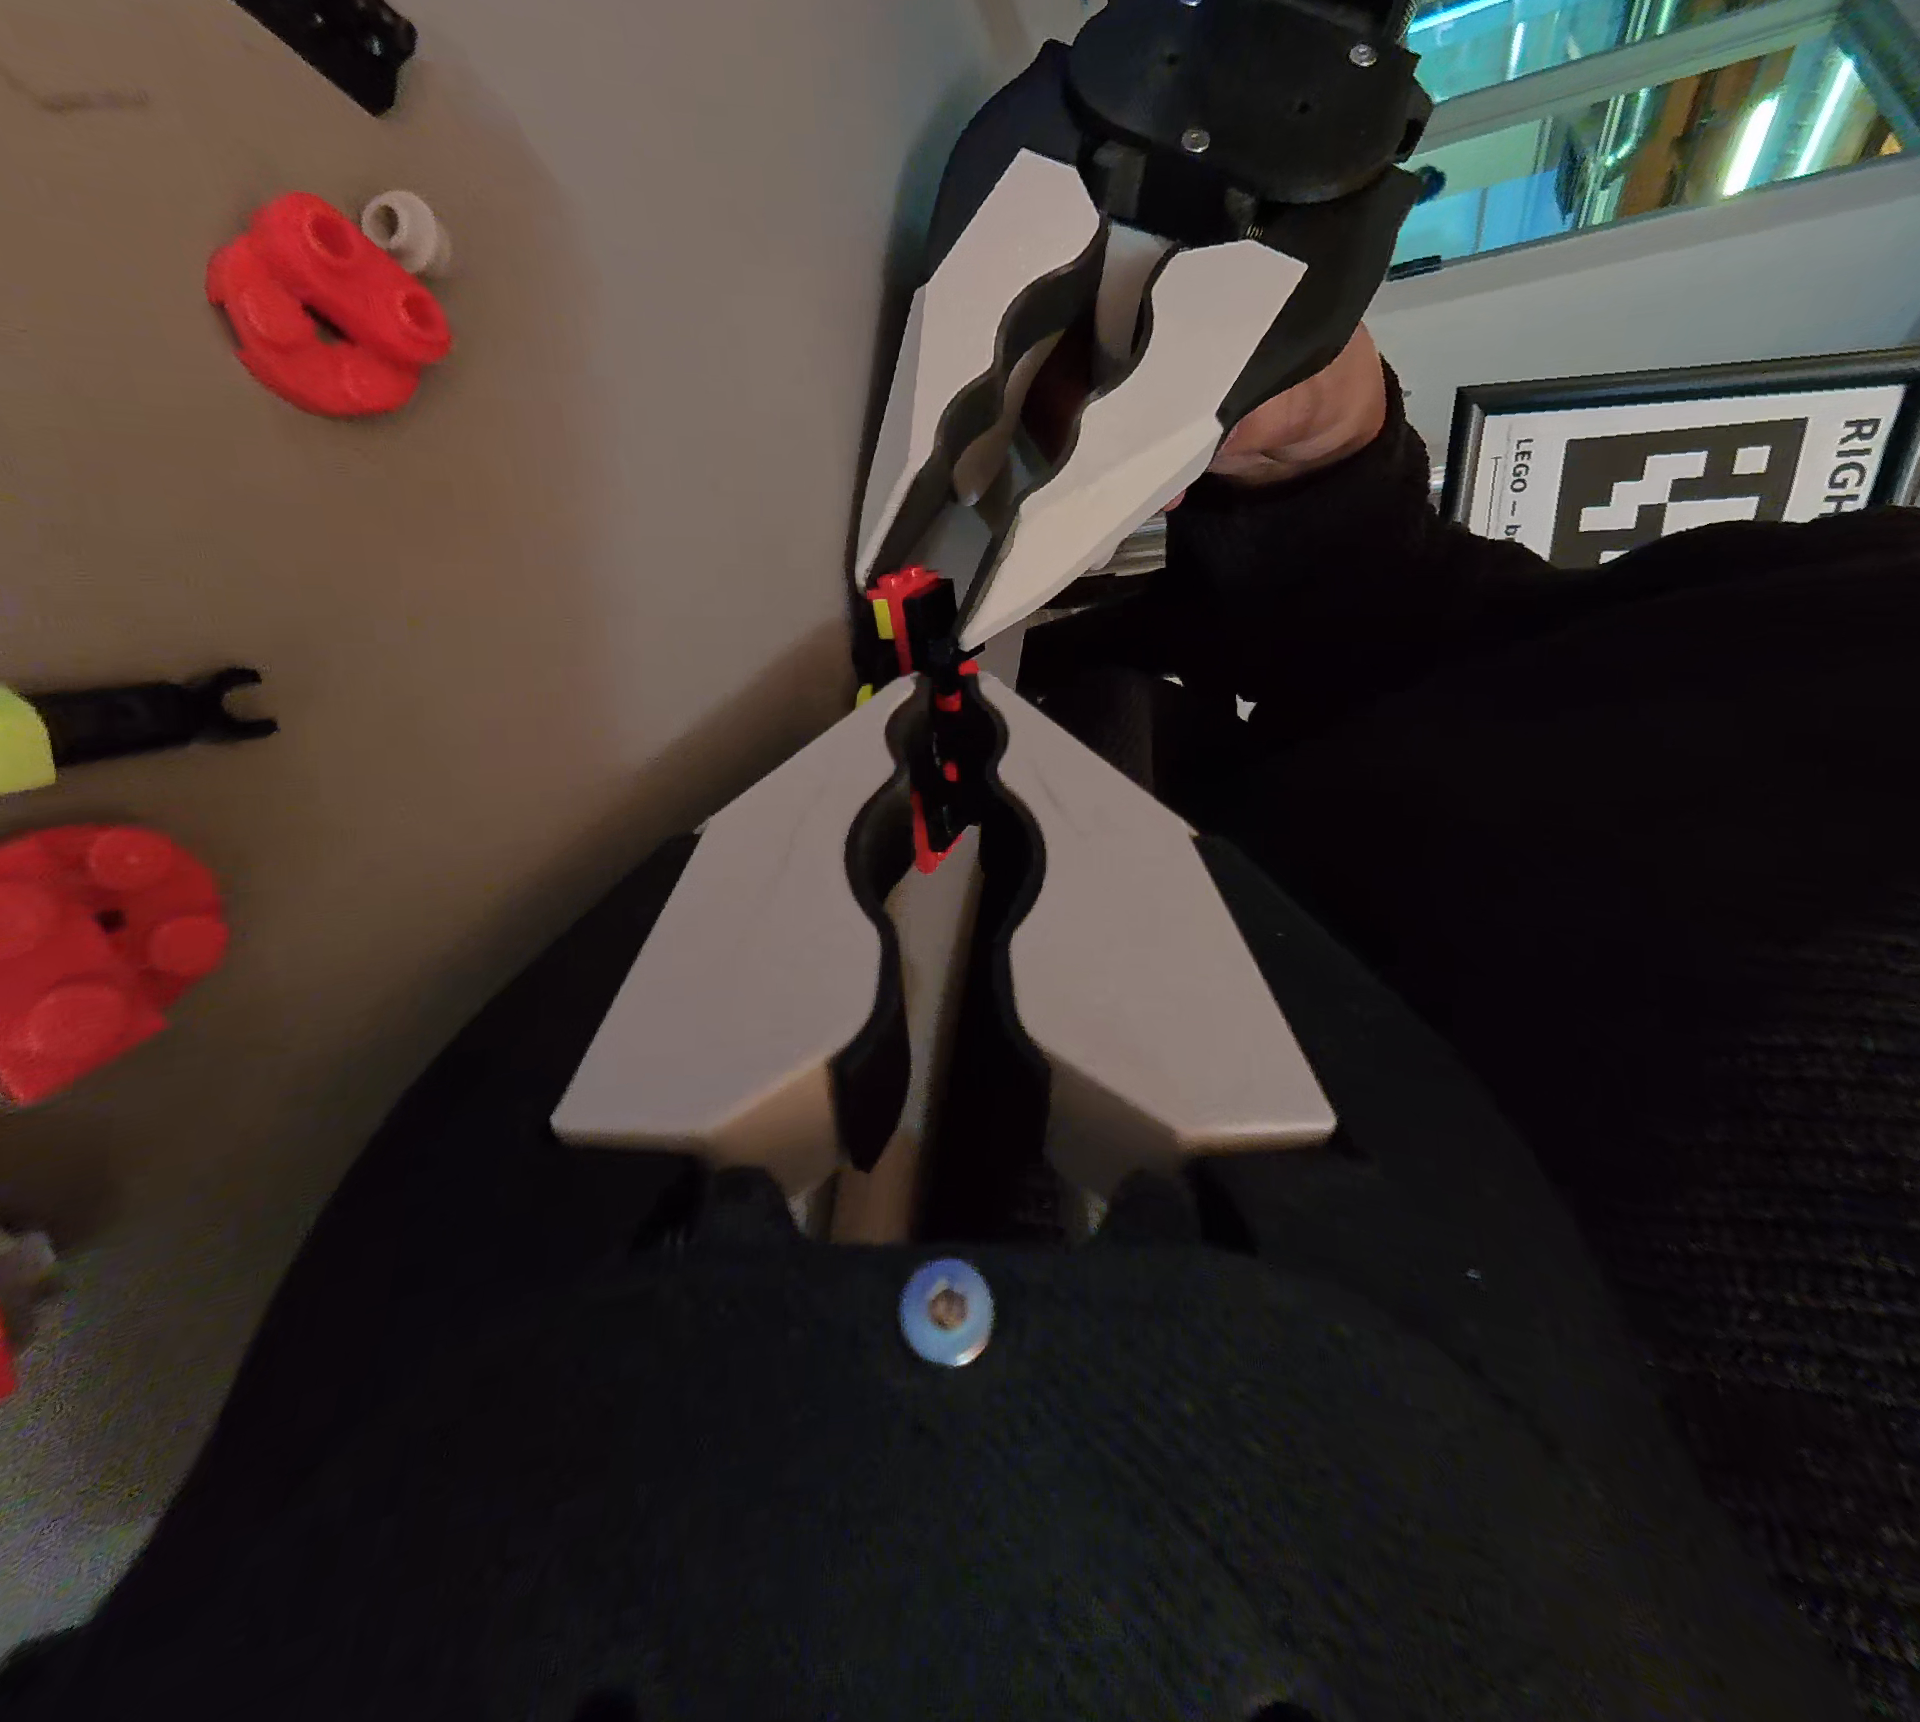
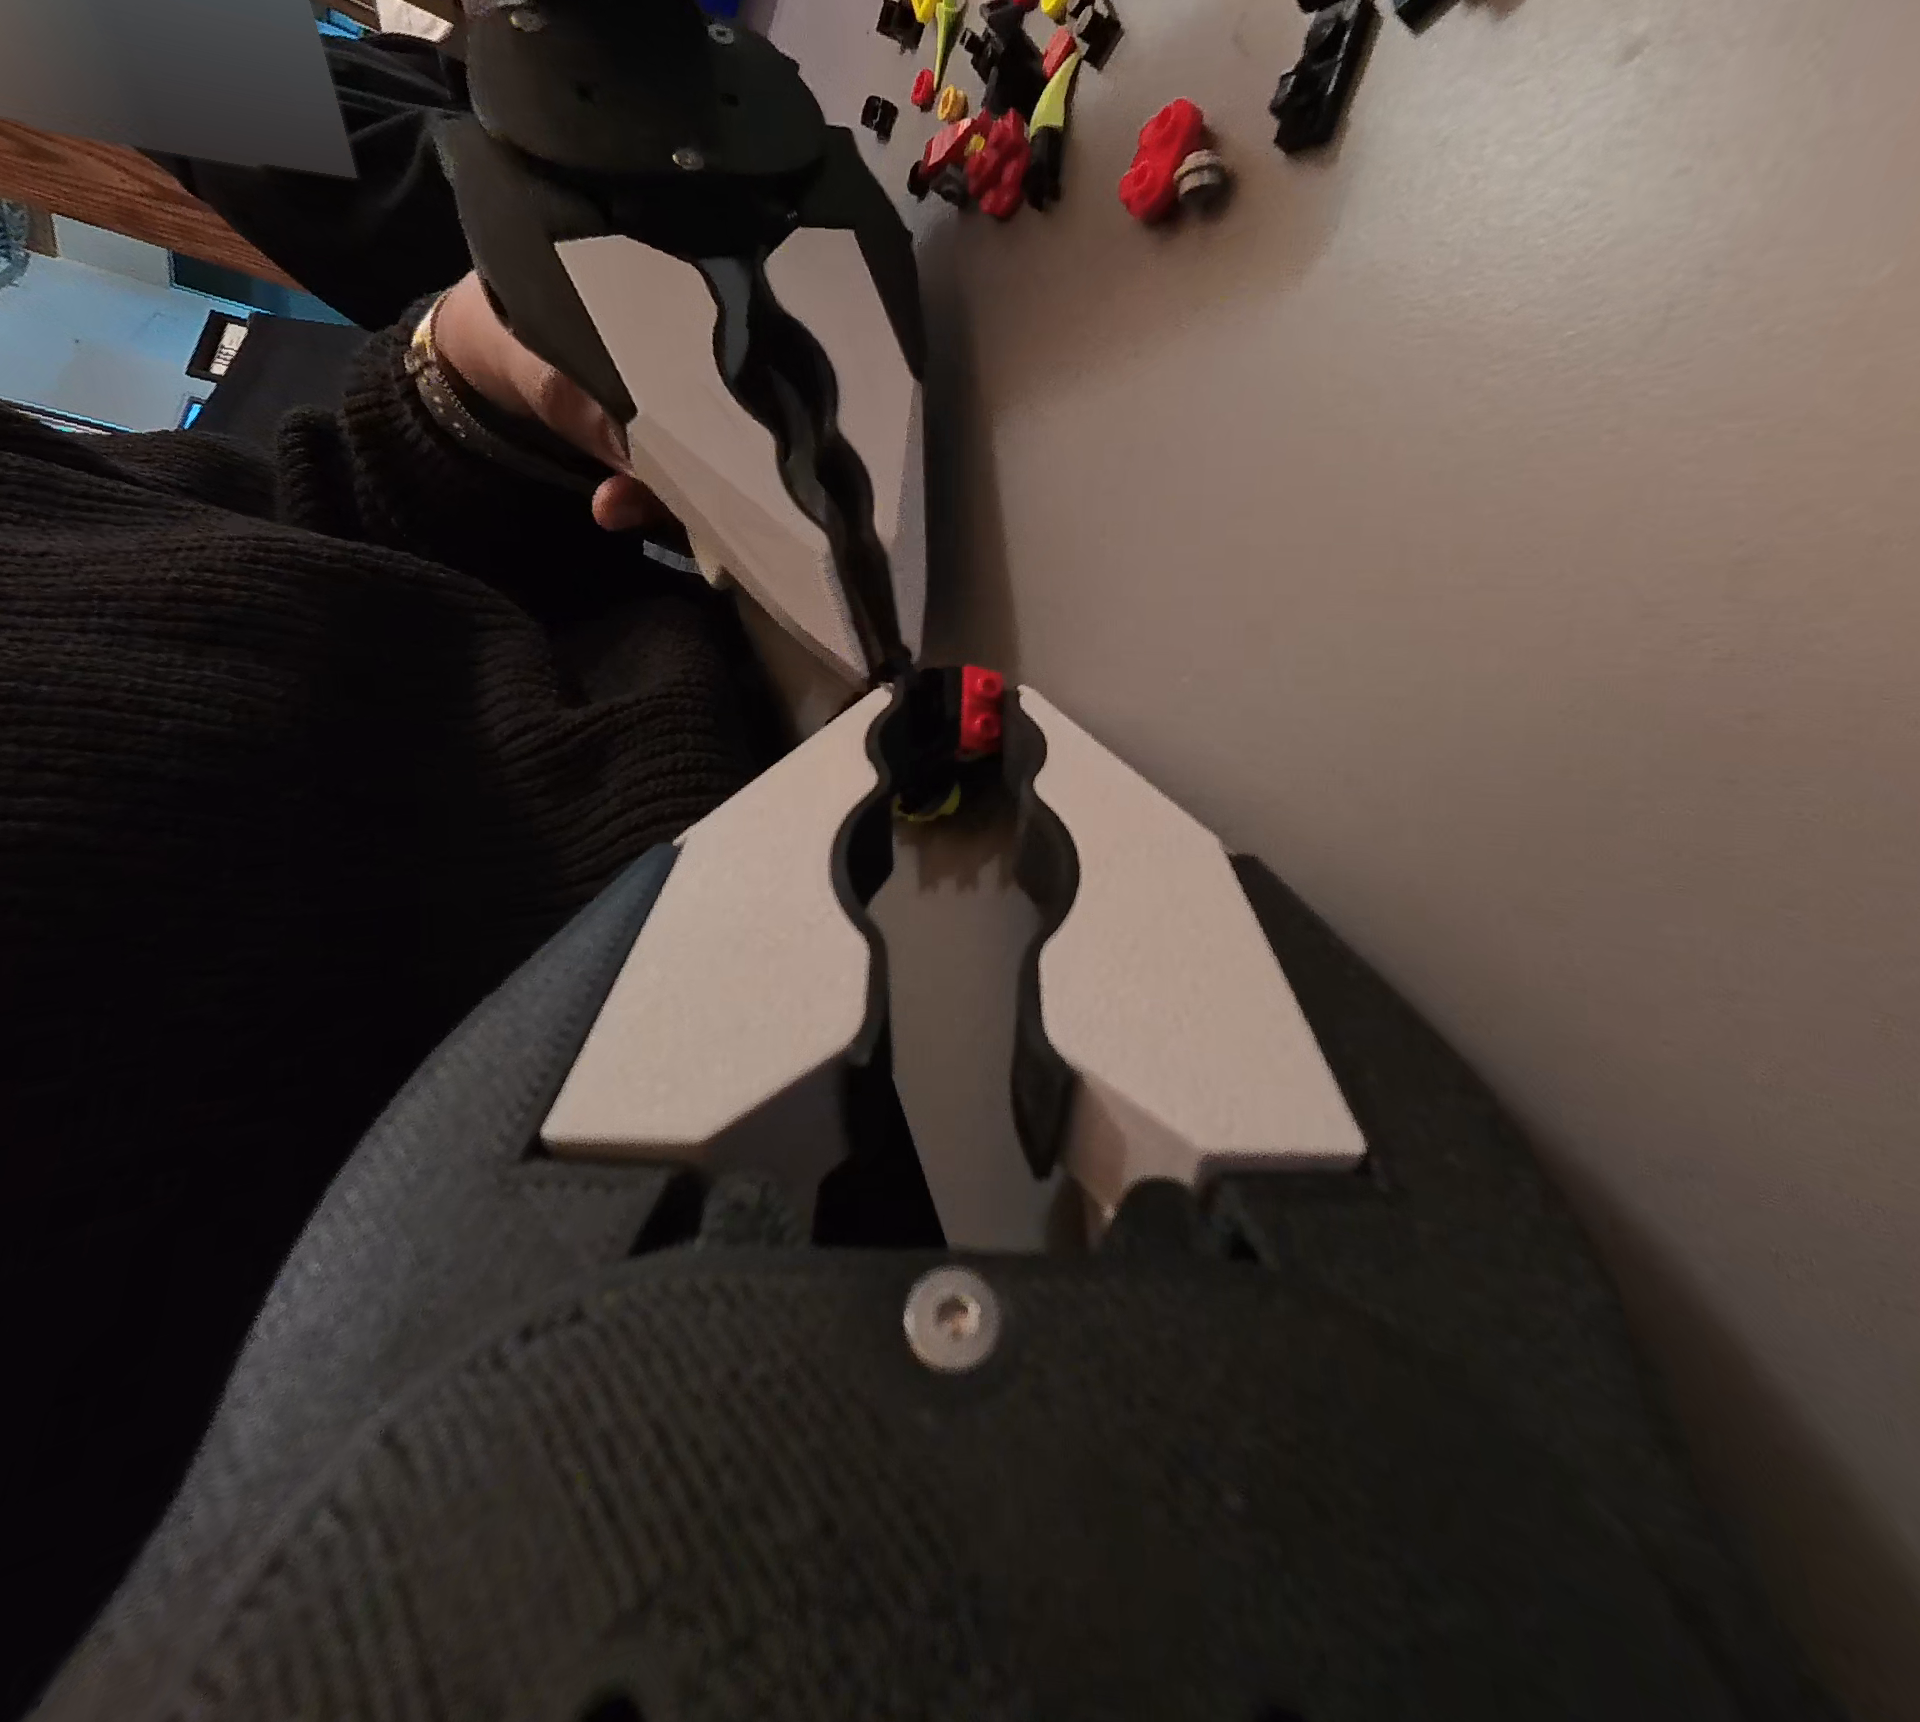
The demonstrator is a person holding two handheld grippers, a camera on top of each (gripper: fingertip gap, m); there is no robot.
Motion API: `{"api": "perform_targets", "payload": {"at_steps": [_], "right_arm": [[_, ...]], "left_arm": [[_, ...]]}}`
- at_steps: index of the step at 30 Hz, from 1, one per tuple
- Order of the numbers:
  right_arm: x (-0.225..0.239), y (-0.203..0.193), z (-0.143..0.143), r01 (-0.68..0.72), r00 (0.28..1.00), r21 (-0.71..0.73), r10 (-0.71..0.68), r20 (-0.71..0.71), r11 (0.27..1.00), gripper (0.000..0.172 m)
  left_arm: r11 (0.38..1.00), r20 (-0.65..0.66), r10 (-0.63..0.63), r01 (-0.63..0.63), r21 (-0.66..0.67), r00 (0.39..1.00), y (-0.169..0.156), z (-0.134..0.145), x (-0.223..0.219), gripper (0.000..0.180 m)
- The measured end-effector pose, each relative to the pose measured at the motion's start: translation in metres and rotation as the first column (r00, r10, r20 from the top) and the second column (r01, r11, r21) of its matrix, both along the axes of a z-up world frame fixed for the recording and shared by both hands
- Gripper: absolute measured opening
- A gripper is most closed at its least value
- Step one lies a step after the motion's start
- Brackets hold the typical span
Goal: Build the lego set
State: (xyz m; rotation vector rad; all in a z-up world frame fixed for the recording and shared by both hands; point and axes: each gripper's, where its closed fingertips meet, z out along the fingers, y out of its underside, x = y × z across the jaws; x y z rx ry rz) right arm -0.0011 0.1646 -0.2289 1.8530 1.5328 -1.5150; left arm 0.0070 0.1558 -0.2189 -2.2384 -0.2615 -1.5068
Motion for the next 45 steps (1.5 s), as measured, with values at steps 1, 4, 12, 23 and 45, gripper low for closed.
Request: {"api": "perform_targets", "payload": {"at_steps": [1, 4, 12, 23, 45], "right_arm": [[0.0, 0.0, 0.0, 0.0, 1.0, 0.001, 0.0, -0.001, 1.0, 0.016], [0.001, -0.001, 0.0, -0.007, 1.0, 0.0, 0.007, -0.003, 1.0, 0.016], [0.002, -0.005, 0.002, -0.022, 1.0, -0.039, 0.022, -0.002, 0.999, 0.02], [0.002, -0.007, 0.002, -0.027, 1.0, -0.044, 0.027, 0.004, 0.999, 0.015], [0.003, -0.001, 0.003, -0.001, 1.0, -0.08, 0.002, 0.014, 0.997, 0.015]], "left_arm": [[1.0, -0.005, -0.001, 0.001, 0.001, 1.0, 0.0, 0.0, 0.0, 0.002], [1.0, 0.0, -0.002, 0.002, -0.003, 1.0, -0.001, 0.0, 0.0, 0.002], [1.0, 0.024, -0.01, 0.01, -0.014, 1.0, -0.002, -0.001, 0.0, 0.001], [0.999, 0.036, -0.039, 0.04, -0.015, 0.999, -0.006, 0.0, 0.004, 0.0], [0.873, -0.645, 0.022, 0.299, 0.385, 0.764, 0.006, 0.005, -0.007, 0.019]]}}
